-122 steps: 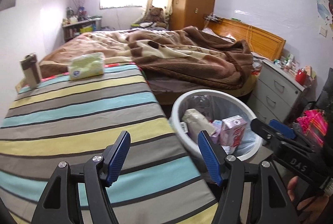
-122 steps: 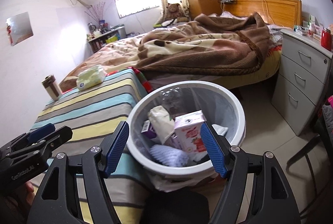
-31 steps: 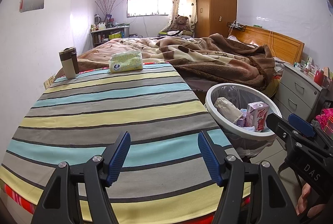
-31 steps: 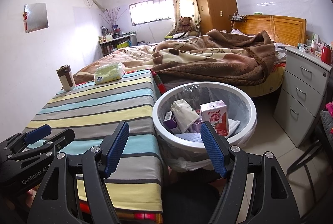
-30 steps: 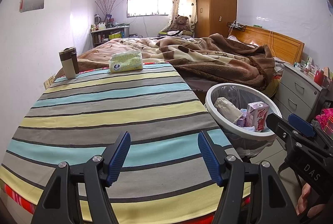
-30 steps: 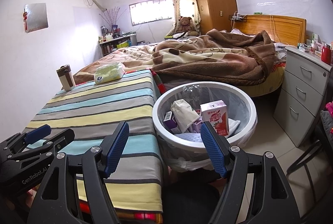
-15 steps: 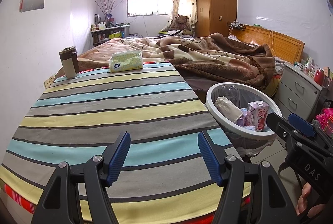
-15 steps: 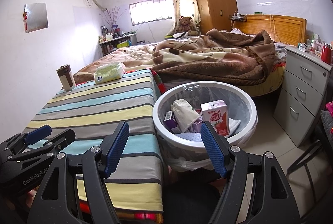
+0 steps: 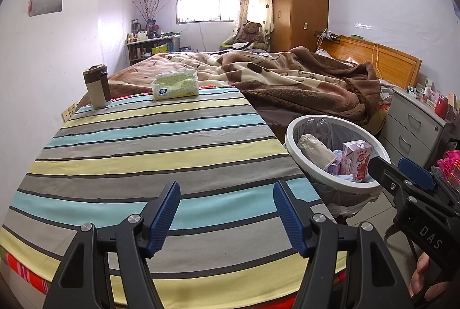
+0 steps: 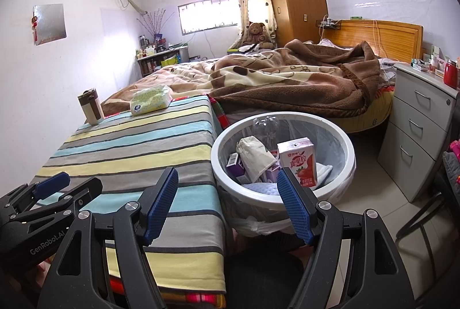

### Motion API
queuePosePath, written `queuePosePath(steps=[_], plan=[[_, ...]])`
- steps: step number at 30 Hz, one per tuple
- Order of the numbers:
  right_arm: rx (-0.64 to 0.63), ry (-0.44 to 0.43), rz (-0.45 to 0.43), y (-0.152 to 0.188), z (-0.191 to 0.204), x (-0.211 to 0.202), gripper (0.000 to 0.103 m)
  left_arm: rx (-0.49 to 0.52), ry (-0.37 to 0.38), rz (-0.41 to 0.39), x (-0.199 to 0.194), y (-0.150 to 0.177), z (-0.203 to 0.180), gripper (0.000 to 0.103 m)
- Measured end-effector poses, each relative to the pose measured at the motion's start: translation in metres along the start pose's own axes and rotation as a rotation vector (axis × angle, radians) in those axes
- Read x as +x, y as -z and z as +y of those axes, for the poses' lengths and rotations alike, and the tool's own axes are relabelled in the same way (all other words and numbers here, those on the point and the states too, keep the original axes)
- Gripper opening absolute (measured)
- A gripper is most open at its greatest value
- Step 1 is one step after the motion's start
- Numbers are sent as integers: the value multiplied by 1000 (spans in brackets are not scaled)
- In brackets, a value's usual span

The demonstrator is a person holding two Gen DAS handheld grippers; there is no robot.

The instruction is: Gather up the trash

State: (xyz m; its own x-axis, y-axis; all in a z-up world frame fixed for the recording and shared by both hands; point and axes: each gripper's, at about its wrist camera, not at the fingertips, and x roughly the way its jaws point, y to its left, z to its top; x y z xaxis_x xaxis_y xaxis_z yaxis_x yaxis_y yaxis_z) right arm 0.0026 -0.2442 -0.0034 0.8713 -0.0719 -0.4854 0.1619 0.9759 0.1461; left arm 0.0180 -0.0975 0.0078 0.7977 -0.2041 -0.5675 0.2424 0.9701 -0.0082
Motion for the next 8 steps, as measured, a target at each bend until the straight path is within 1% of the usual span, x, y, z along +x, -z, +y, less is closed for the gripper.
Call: queuePosePath(steps=[8], plan=[[2,1,2,1,-1,0,73,-1,1,2,-1,1,0,67]])
